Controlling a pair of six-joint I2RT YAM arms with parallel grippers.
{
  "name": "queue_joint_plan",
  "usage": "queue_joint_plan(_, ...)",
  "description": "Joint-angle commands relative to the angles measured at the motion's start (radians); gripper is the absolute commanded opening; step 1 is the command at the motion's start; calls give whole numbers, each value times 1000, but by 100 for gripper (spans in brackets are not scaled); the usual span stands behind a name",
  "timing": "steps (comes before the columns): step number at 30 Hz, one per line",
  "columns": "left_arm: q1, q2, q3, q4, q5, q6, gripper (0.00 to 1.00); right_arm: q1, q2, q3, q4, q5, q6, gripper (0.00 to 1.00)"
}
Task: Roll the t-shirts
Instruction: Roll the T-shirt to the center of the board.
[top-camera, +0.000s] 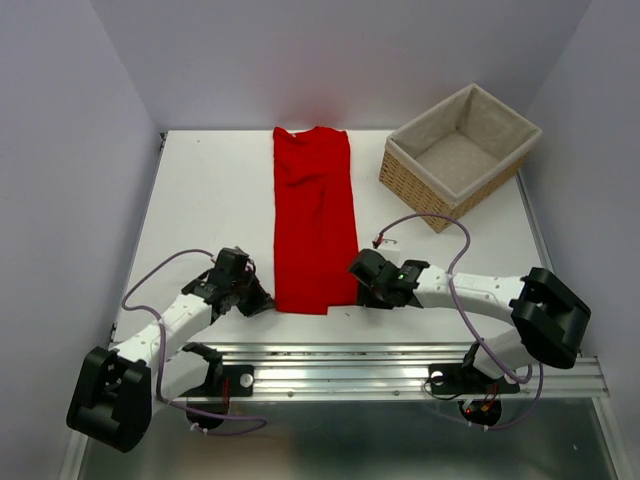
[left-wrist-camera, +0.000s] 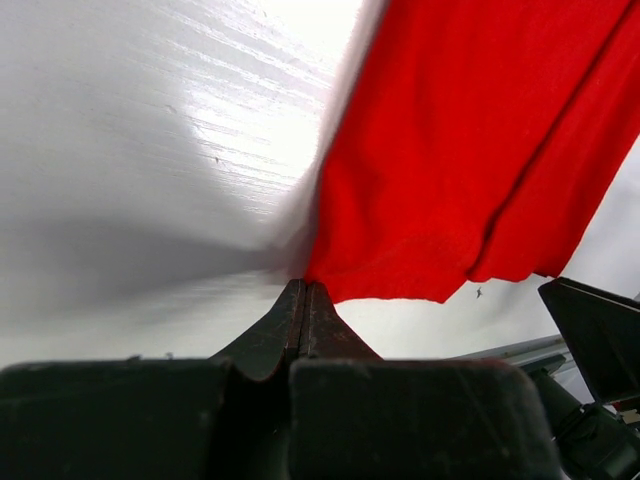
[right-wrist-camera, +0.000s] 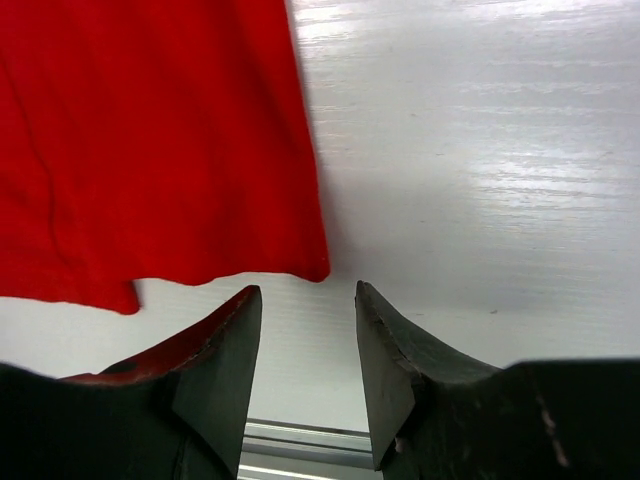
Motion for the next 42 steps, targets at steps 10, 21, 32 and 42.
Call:
queue_joint_plan(10,-4,-64,15,-32,-20,-6,0,-69,-27,-100,186,-78,69,42)
queue_joint_plan(21,-4,-76,42,-49,-21,-11,0,-69,-55,-112,226,-87,40,1)
queue_joint_plan(32,-4,-82,141,-92,-41,-25,0,-69,-119,-46,126,-24,22,1)
queue_joint_plan(42,-1,11,225,-55,-32,-14,0,-79,-72,61,88,20,-23,1)
